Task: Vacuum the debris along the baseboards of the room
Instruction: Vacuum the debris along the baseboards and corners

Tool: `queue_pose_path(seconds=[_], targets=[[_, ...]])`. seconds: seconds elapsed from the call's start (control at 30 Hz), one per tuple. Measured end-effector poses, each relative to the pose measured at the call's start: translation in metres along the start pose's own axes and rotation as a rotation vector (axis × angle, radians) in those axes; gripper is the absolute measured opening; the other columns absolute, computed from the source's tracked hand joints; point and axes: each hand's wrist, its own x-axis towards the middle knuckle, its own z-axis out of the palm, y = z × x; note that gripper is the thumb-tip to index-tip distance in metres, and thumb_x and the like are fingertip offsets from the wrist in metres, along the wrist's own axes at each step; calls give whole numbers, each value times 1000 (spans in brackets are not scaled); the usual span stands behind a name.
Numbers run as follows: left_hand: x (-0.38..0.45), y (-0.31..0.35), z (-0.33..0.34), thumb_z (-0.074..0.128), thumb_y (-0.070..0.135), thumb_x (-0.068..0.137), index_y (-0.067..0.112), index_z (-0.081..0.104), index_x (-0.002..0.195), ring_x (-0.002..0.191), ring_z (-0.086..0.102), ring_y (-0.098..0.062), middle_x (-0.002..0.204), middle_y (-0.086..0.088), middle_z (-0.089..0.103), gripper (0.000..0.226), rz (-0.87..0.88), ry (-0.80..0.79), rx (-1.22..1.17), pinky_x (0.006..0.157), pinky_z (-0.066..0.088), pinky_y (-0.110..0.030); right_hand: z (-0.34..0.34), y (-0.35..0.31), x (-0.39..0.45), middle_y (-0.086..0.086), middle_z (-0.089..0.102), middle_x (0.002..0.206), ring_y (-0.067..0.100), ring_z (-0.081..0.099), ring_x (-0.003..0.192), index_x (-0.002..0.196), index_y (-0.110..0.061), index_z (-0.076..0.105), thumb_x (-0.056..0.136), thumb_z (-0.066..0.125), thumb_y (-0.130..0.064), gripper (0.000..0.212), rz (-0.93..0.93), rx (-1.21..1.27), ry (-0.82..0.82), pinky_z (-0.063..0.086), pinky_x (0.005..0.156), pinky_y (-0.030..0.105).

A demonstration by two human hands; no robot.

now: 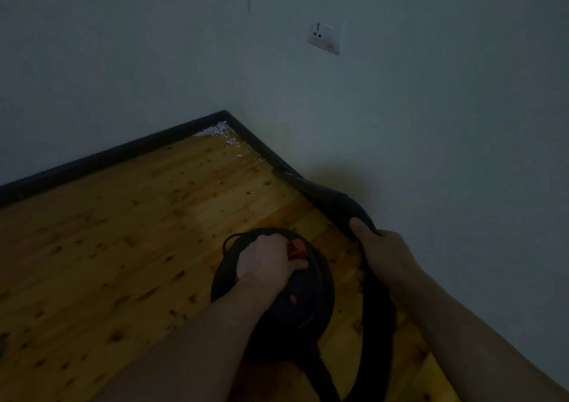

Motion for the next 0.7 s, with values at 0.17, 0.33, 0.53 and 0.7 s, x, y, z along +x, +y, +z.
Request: queue_pose_path(seconds=[0.17, 0.33, 0.53, 0.7], targets=[[10, -7, -4, 71, 70, 81, 25, 69, 108, 90, 66, -19, 101, 4, 69, 53, -14, -19, -13, 75, 57, -37, 9, -9, 17, 6, 51, 52, 23, 52, 45, 80, -7, 55, 103, 56, -49, 48, 13, -4, -12, 50, 52, 35], [29, -24, -14, 72, 70, 80, 25, 69, 102, 88, 66, -19, 97, 4, 69, 50, -31, -4, -4, 76, 57, -38, 21, -20, 38, 7, 49, 58, 25, 52, 55, 83, -9, 56, 102, 58, -50, 46, 29, 5, -18, 49, 59, 39], [44, -40, -24, 72, 70, 80, 24, 69, 101, 88, 66, -18, 97, 4, 68, 51, -27, -4, -15, 71, 52, -34, 42, -30, 55, 8, 49, 60, 25, 51, 57, 76, -11, 50, 101, 58, -50, 47, 21, 3, -25, 46, 62, 40], [58, -53, -32, 73, 69, 79, 24, 66, 90, 82, 63, -18, 89, 5, 66, 47, -26, -5, -6, 66, 47, -33, 63, -37, 67, 9, 48, 60, 25, 52, 59, 76, -11, 48, 100, 58, -54, 50, -8, -36, -19, 46, 61, 40]])
